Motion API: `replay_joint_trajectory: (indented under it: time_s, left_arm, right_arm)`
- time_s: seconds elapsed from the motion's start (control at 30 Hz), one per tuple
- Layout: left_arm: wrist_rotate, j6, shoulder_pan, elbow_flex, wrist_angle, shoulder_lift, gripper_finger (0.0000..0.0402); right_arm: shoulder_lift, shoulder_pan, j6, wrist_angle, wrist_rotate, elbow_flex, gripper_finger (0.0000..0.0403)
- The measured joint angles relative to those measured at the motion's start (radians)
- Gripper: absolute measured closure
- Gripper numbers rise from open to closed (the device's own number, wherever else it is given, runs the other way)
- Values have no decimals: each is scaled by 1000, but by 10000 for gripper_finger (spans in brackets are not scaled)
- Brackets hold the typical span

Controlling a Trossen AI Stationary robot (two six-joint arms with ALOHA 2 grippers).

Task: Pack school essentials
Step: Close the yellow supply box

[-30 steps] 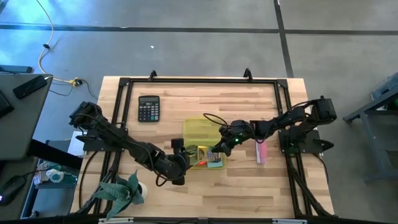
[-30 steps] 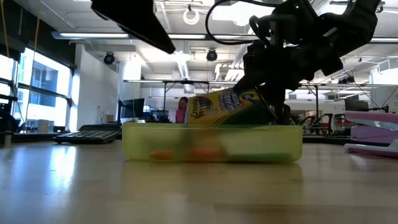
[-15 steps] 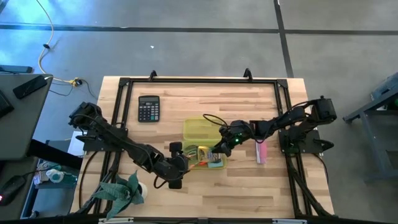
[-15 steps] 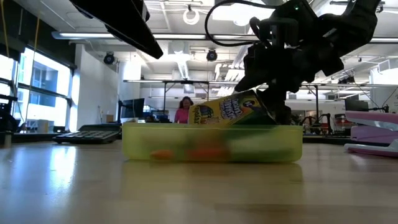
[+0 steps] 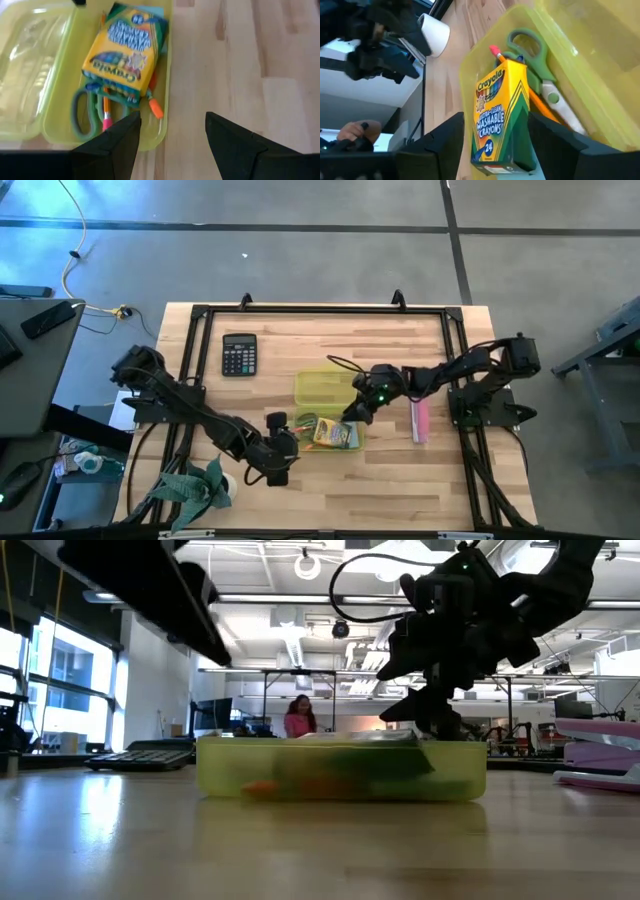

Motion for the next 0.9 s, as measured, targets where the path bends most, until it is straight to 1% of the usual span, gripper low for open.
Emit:
replay_joint_trajectory:
  time_s: [0.2,0.43,0.63,0.8,0.9]
  left_arm:
    - [19,-27,-1,-48,55,28,190]
    - [23,-79,-2,-48,54,79,190]
    - [27,-107,-3,-47,57,122,190]
    - [19,-126,-4,-46,59,139,190]
    - [13,-129,-7,-46,60,140,190]
  right_arm:
    - [-52,-36,-66,1,-6,0,194]
    - [-165,-112,-119,-21,-8,0,194]
    - [-250,-210,-170,-72,-7,0,194]
    - [-274,-309,-228,-81,4,2,194]
    - [-273,-365,-263,-169,5,38,195]
